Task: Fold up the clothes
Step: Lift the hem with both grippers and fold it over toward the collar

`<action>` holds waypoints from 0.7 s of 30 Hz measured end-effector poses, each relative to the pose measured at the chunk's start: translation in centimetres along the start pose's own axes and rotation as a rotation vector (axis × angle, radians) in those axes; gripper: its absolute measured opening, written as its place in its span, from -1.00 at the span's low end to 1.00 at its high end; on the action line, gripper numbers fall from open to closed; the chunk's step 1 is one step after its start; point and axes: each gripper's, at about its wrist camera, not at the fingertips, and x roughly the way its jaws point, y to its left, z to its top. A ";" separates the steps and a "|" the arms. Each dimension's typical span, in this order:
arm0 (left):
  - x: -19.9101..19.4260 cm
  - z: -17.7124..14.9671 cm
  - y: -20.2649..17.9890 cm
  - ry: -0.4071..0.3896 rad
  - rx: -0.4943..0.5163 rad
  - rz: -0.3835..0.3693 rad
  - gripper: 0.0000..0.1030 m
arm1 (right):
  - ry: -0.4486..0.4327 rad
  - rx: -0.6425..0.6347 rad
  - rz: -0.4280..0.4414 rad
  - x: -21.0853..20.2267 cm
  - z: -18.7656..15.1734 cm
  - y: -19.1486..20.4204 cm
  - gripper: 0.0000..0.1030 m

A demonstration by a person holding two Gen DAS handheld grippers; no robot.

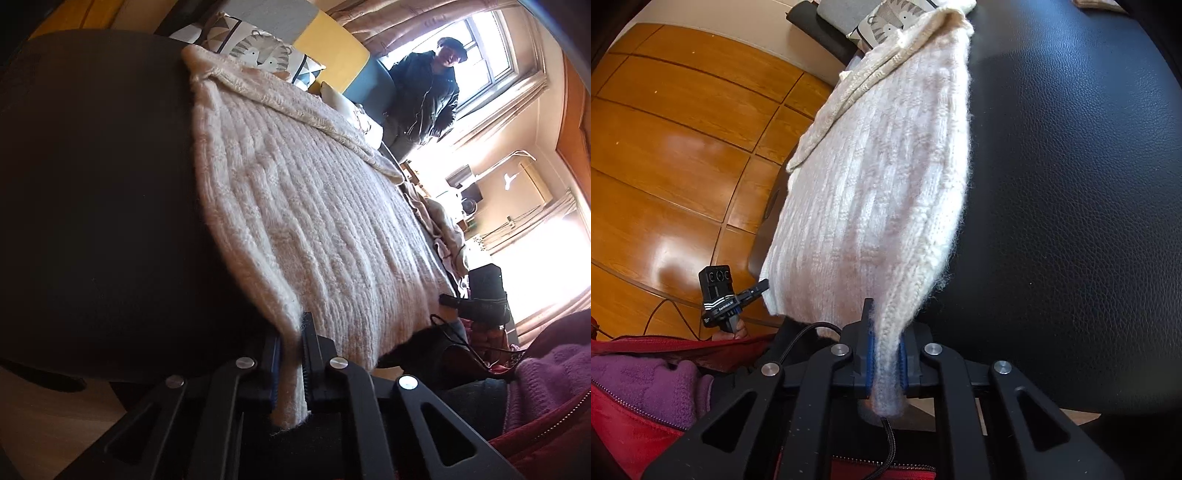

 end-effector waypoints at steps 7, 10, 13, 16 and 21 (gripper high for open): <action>-2.0 0.7 -0.8 -0.077 -0.002 -0.108 -0.87 | -0.054 -0.013 0.099 -1.2 0.1 0.0 -0.82; -3.3 1.0 -1.8 -0.117 0.021 -0.164 -0.88 | -0.099 -0.044 0.183 -2.1 -0.2 0.6 -0.82; -4.5 1.2 -2.9 -0.151 0.043 -0.213 -0.88 | -0.142 -0.098 0.254 -3.0 -0.3 1.7 -0.83; -5.0 1.5 -3.6 -0.165 0.072 -0.229 -0.88 | -0.164 -0.156 0.272 -3.6 -0.1 3.1 -0.82; -3.8 1.4 -3.2 -0.105 0.075 -0.148 -0.88 | -0.129 -0.134 0.179 -2.7 0.6 2.2 -0.82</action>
